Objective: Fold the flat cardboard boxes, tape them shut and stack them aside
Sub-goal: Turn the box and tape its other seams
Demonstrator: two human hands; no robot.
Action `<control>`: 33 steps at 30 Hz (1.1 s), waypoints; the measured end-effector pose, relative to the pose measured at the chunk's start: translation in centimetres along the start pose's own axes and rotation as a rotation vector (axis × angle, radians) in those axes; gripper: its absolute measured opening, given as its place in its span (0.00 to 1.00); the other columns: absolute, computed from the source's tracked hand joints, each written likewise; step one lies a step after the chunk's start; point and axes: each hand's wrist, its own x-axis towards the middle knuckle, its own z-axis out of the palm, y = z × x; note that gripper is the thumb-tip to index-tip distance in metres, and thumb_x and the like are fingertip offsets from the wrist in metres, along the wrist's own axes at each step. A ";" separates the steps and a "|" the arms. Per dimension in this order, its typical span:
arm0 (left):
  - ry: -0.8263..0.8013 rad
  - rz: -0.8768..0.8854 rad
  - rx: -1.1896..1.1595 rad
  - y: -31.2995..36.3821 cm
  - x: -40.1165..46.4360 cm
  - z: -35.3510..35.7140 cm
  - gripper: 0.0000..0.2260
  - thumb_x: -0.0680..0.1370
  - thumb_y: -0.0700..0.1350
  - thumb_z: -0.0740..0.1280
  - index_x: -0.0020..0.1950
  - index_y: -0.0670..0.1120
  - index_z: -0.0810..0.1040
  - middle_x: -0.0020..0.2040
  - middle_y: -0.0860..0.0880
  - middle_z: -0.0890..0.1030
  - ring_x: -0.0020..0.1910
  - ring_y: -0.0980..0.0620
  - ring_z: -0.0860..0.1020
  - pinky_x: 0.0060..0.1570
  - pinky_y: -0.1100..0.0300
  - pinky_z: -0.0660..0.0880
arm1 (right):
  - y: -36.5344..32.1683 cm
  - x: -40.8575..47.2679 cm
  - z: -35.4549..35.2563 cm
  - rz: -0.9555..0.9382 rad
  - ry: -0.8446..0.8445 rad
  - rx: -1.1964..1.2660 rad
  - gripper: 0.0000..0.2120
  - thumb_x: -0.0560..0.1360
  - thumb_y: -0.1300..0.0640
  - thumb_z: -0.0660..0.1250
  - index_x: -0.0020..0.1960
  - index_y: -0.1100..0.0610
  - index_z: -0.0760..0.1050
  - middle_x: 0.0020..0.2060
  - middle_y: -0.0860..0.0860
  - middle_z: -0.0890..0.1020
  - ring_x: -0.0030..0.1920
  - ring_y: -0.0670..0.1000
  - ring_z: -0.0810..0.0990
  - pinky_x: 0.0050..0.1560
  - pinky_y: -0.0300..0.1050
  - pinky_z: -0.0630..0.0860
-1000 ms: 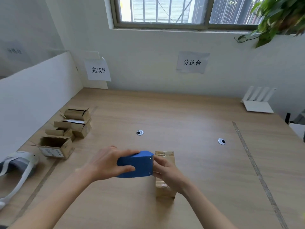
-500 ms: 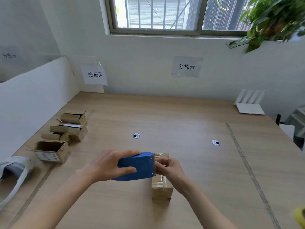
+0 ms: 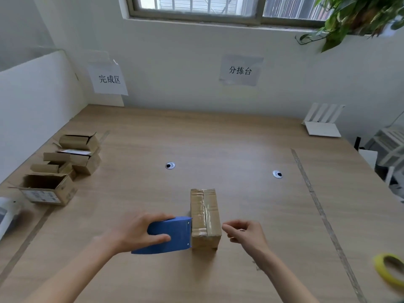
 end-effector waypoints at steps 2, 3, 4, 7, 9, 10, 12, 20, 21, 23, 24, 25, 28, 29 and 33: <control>-0.008 -0.002 -0.004 -0.1 0.2 1.3 0.24 0.72 0.68 0.64 0.68 0.72 0.69 0.49 0.76 0.76 0.47 0.73 0.74 0.40 0.74 0.67 | 1.4 0.0 0.3 0.026 0.018 -0.012 0.02 0.71 0.53 0.80 0.41 0.51 0.88 0.37 0.53 0.88 0.37 0.47 0.84 0.43 0.42 0.83; -0.003 0.002 -0.007 -0.3 0.4 1.9 0.23 0.72 0.68 0.64 0.68 0.72 0.69 0.51 0.75 0.77 0.48 0.73 0.74 0.40 0.74 0.67 | 1.9 0.1 0.4 0.033 0.023 -0.018 0.02 0.71 0.53 0.80 0.41 0.50 0.88 0.37 0.52 0.87 0.37 0.46 0.84 0.43 0.42 0.83; 0.000 0.008 -0.010 -0.5 0.5 2.4 0.23 0.72 0.67 0.65 0.67 0.73 0.69 0.53 0.74 0.77 0.49 0.73 0.74 0.41 0.74 0.67 | 2.2 0.2 0.5 0.037 0.028 -0.023 0.02 0.71 0.53 0.80 0.41 0.50 0.88 0.37 0.52 0.87 0.37 0.46 0.84 0.43 0.42 0.83; -0.034 -0.003 -0.046 -1.1 1.0 3.5 0.23 0.72 0.67 0.65 0.68 0.73 0.68 0.54 0.72 0.78 0.50 0.69 0.76 0.44 0.69 0.72 | 3.1 0.8 0.9 0.028 0.059 -0.055 0.02 0.71 0.53 0.80 0.40 0.48 0.88 0.36 0.51 0.87 0.36 0.45 0.83 0.43 0.43 0.83; -0.039 -0.007 -0.045 -1.4 1.2 4.1 0.23 0.72 0.67 0.64 0.68 0.72 0.69 0.54 0.71 0.79 0.49 0.68 0.76 0.45 0.66 0.73 | 3.5 1.2 1.1 0.009 0.085 -0.074 0.02 0.70 0.53 0.80 0.39 0.47 0.88 0.35 0.50 0.87 0.35 0.44 0.82 0.41 0.42 0.83; -0.039 -0.012 -0.038 -1.5 1.4 4.2 0.23 0.72 0.67 0.64 0.68 0.72 0.69 0.53 0.70 0.79 0.48 0.67 0.76 0.45 0.65 0.74 | 3.7 1.4 1.2 0.003 0.092 -0.081 0.02 0.70 0.52 0.80 0.39 0.47 0.88 0.34 0.50 0.87 0.34 0.44 0.82 0.41 0.41 0.82; -0.040 -0.022 -0.031 -1.8 1.6 4.5 0.23 0.72 0.67 0.64 0.68 0.71 0.69 0.53 0.69 0.80 0.47 0.66 0.77 0.45 0.64 0.74 | 4.0 1.7 1.3 0.000 0.096 -0.096 0.03 0.70 0.52 0.80 0.39 0.47 0.88 0.34 0.50 0.87 0.33 0.44 0.81 0.42 0.43 0.82; -0.052 -0.053 -0.018 -2.0 1.4 5.2 0.24 0.72 0.68 0.64 0.68 0.72 0.69 0.51 0.69 0.81 0.44 0.66 0.77 0.43 0.62 0.75 | 4.9 2.0 2.1 -0.010 0.151 -0.117 0.03 0.69 0.50 0.81 0.38 0.45 0.88 0.32 0.44 0.86 0.33 0.40 0.82 0.38 0.32 0.75; -0.057 -0.058 -0.016 -2.0 1.4 5.2 0.24 0.72 0.68 0.63 0.69 0.72 0.69 0.51 0.69 0.81 0.45 0.65 0.77 0.44 0.61 0.76 | 4.9 2.1 2.1 -0.012 0.156 -0.120 0.03 0.69 0.51 0.81 0.38 0.45 0.88 0.32 0.43 0.86 0.33 0.40 0.82 0.37 0.31 0.75; -0.061 -0.067 -0.019 -2.0 1.5 5.2 0.25 0.72 0.68 0.63 0.69 0.72 0.68 0.51 0.68 0.81 0.45 0.65 0.77 0.44 0.60 0.76 | 4.9 2.2 2.2 -0.019 0.177 -0.141 0.04 0.69 0.51 0.81 0.37 0.45 0.87 0.33 0.42 0.86 0.34 0.39 0.82 0.37 0.30 0.74; -0.062 -0.071 -0.019 -1.9 1.5 5.2 0.25 0.72 0.68 0.63 0.69 0.72 0.69 0.51 0.68 0.81 0.44 0.65 0.77 0.44 0.61 0.76 | 4.9 2.2 2.3 -0.024 0.189 -0.156 0.04 0.69 0.51 0.81 0.36 0.45 0.87 0.33 0.41 0.86 0.35 0.39 0.83 0.38 0.29 0.75; -0.064 -0.075 -0.019 -1.8 1.6 5.2 0.25 0.72 0.68 0.63 0.69 0.72 0.69 0.51 0.68 0.81 0.44 0.65 0.77 0.44 0.61 0.76 | 4.9 2.2 2.4 -0.028 0.200 -0.167 0.04 0.69 0.51 0.81 0.37 0.45 0.87 0.34 0.40 0.86 0.37 0.38 0.84 0.39 0.30 0.75; -0.071 -0.088 -0.012 -1.7 1.7 5.2 0.25 0.72 0.69 0.63 0.69 0.71 0.69 0.51 0.68 0.81 0.45 0.65 0.77 0.44 0.62 0.75 | 5.3 2.3 2.7 -0.031 0.251 -0.187 0.04 0.68 0.50 0.81 0.36 0.44 0.87 0.33 0.38 0.86 0.38 0.38 0.84 0.42 0.34 0.78; -0.076 -0.092 -0.012 -1.6 1.8 5.3 0.25 0.72 0.69 0.63 0.69 0.71 0.69 0.52 0.68 0.81 0.45 0.65 0.78 0.44 0.62 0.75 | 5.4 2.4 2.7 -0.018 0.266 -0.185 0.05 0.67 0.51 0.81 0.36 0.44 0.86 0.33 0.38 0.86 0.38 0.37 0.84 0.43 0.36 0.78; -0.092 -0.103 -0.037 -1.5 2.1 5.5 0.24 0.72 0.68 0.64 0.69 0.71 0.69 0.52 0.67 0.81 0.45 0.64 0.78 0.45 0.60 0.77 | 5.7 2.8 2.4 0.184 0.239 0.014 0.08 0.66 0.53 0.84 0.42 0.50 0.87 0.33 0.45 0.86 0.38 0.47 0.86 0.51 0.48 0.84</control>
